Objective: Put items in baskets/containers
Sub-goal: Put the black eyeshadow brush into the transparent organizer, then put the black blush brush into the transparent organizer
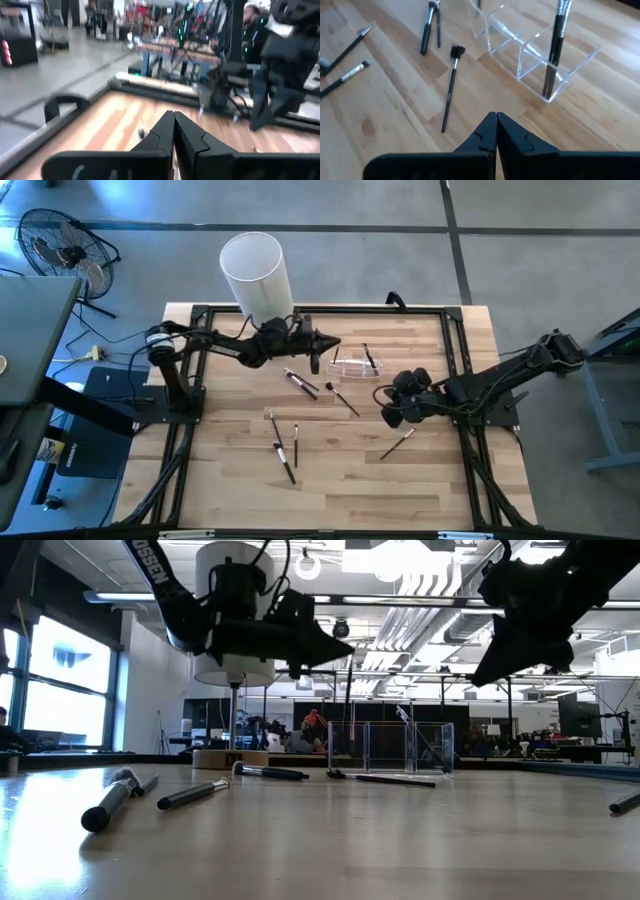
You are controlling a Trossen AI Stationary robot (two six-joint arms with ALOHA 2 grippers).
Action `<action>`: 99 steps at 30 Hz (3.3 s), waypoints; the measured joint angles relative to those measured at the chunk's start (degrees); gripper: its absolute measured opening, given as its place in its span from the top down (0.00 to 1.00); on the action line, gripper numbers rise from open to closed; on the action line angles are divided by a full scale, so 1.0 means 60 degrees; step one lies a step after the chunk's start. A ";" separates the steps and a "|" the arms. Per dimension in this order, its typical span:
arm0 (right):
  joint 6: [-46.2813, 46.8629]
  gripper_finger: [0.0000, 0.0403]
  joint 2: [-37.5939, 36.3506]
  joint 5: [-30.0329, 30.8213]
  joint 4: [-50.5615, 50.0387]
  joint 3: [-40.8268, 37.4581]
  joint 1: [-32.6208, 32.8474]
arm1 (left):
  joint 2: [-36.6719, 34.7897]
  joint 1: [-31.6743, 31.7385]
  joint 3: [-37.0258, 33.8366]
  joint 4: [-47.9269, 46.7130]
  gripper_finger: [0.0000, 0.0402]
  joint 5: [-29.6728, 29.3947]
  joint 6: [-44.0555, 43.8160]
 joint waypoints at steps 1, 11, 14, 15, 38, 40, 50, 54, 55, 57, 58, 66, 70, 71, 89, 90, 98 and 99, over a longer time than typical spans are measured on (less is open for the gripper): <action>0.0085 0.99 0.0000 0.0073 -0.0002 0.0000 0.0000 | 0.0008 -0.0001 -0.0002 -0.0109 1.00 -0.0051 -0.0136; 0.0103 0.99 0.0000 0.0219 0.0047 0.0000 0.0000 | -0.0010 0.0015 0.0047 -0.0741 0.75 -0.0195 -0.0287; 0.0095 1.00 0.0000 0.0181 0.0047 0.0000 0.0000 | -0.0010 -0.0060 0.0236 -0.0785 0.65 -0.0199 -0.0265; 0.0060 1.00 0.0000 0.0147 0.0047 0.0000 0.0000 | -0.0030 -0.0074 0.0345 -0.0897 0.62 -0.0267 -0.0257; -0.1504 0.99 0.0004 -0.0732 0.0055 0.0000 0.0000 | -0.2584 -0.1943 0.4325 -1.5506 0.58 -0.6553 -0.8706; -0.1671 0.98 0.0004 -0.0755 0.0056 0.0000 0.0000 | -0.2561 -0.1930 0.4306 -1.6518 0.58 -0.6528 -0.9907; -0.2301 0.99 0.0004 -0.1253 0.0073 0.0000 0.0004 | -0.1381 -0.1919 0.4309 -1.7871 0.58 -0.6018 -1.3148; -0.2304 0.99 0.0004 -0.1204 0.0069 0.0000 0.0004 | -0.0482 -0.1919 0.4278 -1.7955 0.58 -0.5562 -1.4189; -0.2309 0.99 0.0004 -0.1202 0.0063 0.0000 0.0004 | -0.0306 -0.1919 0.4276 -1.8030 0.58 -0.5489 -1.4404; -0.2407 1.00 0.0004 -0.1231 0.0065 0.0000 0.0004 | -0.0001 -0.1919 0.4325 -1.7811 0.58 -0.5203 -1.4879; -0.2471 1.00 0.0004 -0.1276 0.0062 0.0000 0.0007 | 0.0115 -0.1919 0.4312 -1.7944 0.58 -0.5047 -1.4976; -0.2708 0.98 0.0004 -0.1585 0.0029 0.0004 0.0014 | 0.0991 -0.1776 0.4189 -1.7899 0.58 -0.4350 -1.5757; -0.2728 0.99 0.0004 -0.1701 -0.0022 0.0004 0.0025 | 0.1010 -0.1578 0.3973 -1.7334 0.58 -0.4252 -1.5905; -0.2731 1.00 0.0004 -0.1748 -0.0017 0.0004 0.0025 | 0.1010 -0.1533 0.3877 -1.7392 0.58 -0.4218 -1.5927; -0.2727 0.99 0.0004 -0.1916 -0.0016 0.0004 0.0025 | 0.1010 -0.1424 0.3477 -1.6869 0.61 -0.4039 -1.5707; -0.2727 0.99 0.0004 -0.1916 -0.0015 0.0004 0.0025 | 0.1024 -0.1421 0.3466 -1.6903 0.63 -0.4039 -1.5694; -0.2663 0.99 0.0004 -0.1898 0.0042 0.0004 0.0025 | 0.1024 -0.1424 0.3469 -1.6877 0.94 -0.4342 -1.4840; -0.2658 0.99 0.0004 -0.1898 0.0065 0.0004 0.0025 | 0.1024 -0.1424 0.3469 -1.6875 0.97 -0.4342 -1.4672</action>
